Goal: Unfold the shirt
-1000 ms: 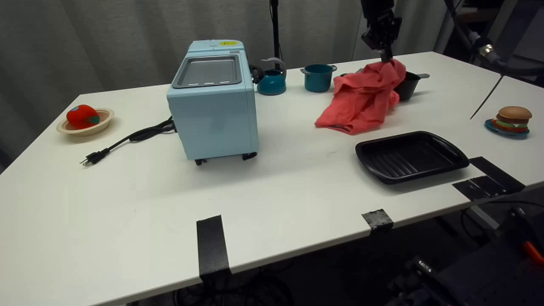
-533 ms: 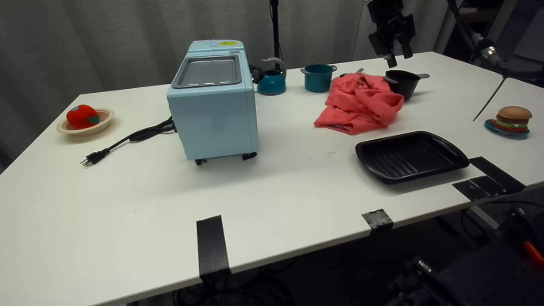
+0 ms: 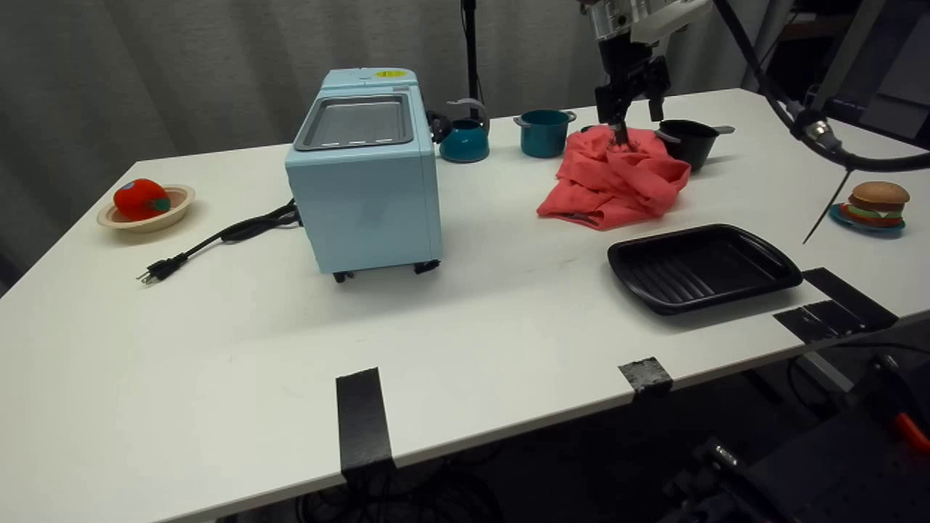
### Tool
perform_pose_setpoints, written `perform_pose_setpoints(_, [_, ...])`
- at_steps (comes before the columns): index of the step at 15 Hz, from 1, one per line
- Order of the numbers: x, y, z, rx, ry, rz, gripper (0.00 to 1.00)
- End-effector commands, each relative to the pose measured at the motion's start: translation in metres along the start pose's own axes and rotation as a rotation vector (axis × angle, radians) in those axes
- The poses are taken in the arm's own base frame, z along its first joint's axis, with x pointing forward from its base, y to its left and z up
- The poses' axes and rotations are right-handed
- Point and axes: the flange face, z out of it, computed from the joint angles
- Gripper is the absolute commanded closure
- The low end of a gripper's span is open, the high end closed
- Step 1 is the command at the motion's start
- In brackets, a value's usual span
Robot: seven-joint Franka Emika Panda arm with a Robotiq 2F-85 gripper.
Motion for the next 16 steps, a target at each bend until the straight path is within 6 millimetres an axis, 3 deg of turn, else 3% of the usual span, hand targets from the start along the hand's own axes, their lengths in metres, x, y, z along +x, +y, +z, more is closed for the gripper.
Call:
perform_pose_setpoints(1, [0.019, -0.01, 0.028, 0.04, 0.075, 0.014, 0.0])
perform_pose_setpoints(2, [0.023, -0.014, 0.035, 0.044, 0.086, 0.011, 0.06])
perform_pose_setpoints(3, [0.026, -0.017, 0.04, 0.048, 0.097, 0.007, 0.28])
perform_pose_setpoints(5, [0.031, -0.021, 0.049, 0.057, 0.107, 0.002, 0.32])
perform_pose_setpoints(9, [0.035, -0.024, 0.057, 0.065, 0.113, 0.002, 0.63])
perform_pose_setpoints(14, [0.036, -0.028, 0.036, 0.085, 0.158, 0.008, 0.99])
perform_pose_setpoints(16, [0.042, -0.031, 0.018, 0.106, 0.21, 0.026, 1.0])
